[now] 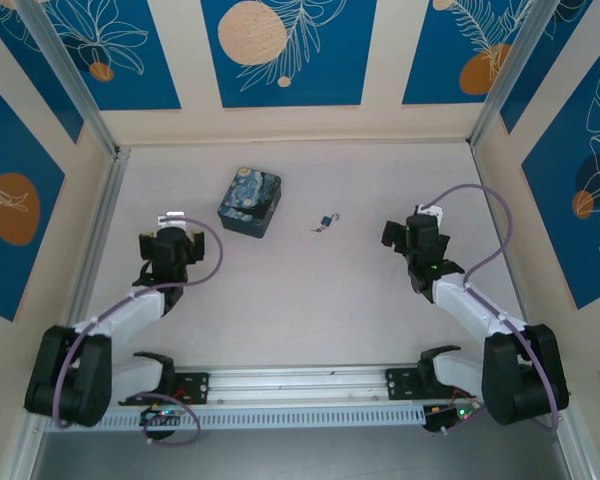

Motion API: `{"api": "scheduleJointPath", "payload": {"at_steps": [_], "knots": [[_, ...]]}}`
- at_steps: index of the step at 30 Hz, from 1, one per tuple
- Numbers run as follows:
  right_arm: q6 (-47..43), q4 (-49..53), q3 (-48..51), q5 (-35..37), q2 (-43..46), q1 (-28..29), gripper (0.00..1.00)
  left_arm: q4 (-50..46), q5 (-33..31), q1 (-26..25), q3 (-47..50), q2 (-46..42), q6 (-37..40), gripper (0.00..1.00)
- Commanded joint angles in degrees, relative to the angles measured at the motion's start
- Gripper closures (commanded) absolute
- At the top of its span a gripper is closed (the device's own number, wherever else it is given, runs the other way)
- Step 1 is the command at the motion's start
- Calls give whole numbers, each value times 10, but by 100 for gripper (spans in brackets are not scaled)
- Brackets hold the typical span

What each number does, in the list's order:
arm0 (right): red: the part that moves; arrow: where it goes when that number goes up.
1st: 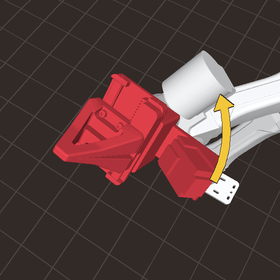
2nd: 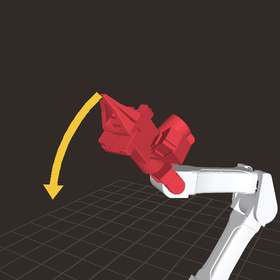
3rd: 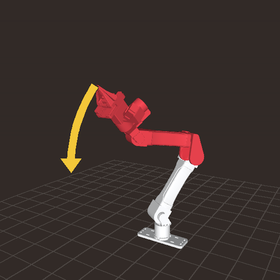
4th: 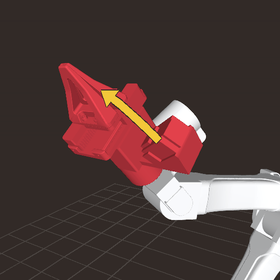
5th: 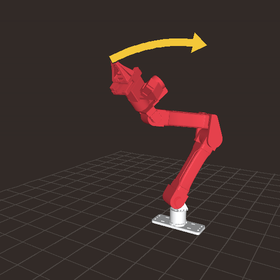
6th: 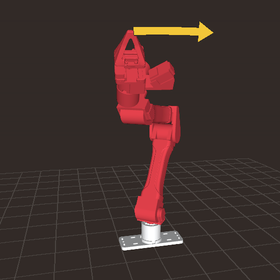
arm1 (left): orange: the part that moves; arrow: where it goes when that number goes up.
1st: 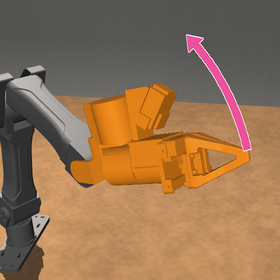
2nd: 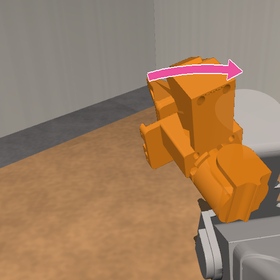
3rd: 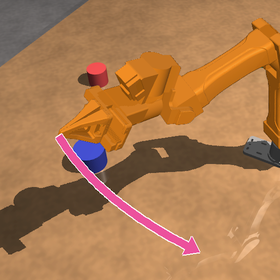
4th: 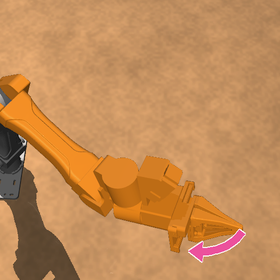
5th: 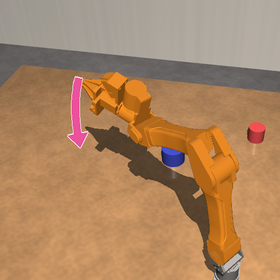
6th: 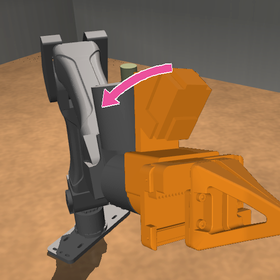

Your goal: Unlock a padlock with a key

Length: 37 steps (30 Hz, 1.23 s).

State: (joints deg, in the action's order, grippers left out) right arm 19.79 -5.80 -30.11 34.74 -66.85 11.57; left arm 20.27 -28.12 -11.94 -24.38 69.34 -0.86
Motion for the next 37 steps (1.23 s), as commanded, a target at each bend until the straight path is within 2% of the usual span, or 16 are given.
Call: {"api": "scheduleJointPath", "payload": {"at_steps": [1, 5, 8, 10, 12, 13, 14, 16, 17, 22, 37], "knots": [[-61, -141, 26, 7, -30, -6, 1, 166, 52, 14, 16, 50, 22, 0], [-110, -296, 76, -35, -84, -20, 0, 252, 100, 25, 32, 115, 42, 0], [-146, -378, 97, -97, -101, -37, 0, 273, 137, 30, 23, 154, 53, 0], [-153, -426, 112, -135, -118, -53, 1, 247, 173, 45, 7, 164, 46, 0], [-137, -518, 137, -152, -168, -73, 1, 290, 222, 73, 17, 189, 30, 0], [-138, -553, 139, -176, -202, -80, 1, 302, 227, 76, 20, 195, 29, 0], [-140, -562, 128, -184, -223, -82, 1, 265, 229, 76, 12, 185, 29, 0], [-137, -399, 63, -250, -202, -102, 2, 270, 232, 78, 11, 189, 28, 0], [-129, -428, 69, -283, -211, -118, 2, 274, 235, 79, 11, 192, 27, 0], [-136, -425, 72, -257, -204, -107, 1, 271, 236, 80, 11, 190, 27, 0], [-137, -418, 69, -270, -205, -110, 1, 279, 235, 79, 17, 187, 29, 0]]}}
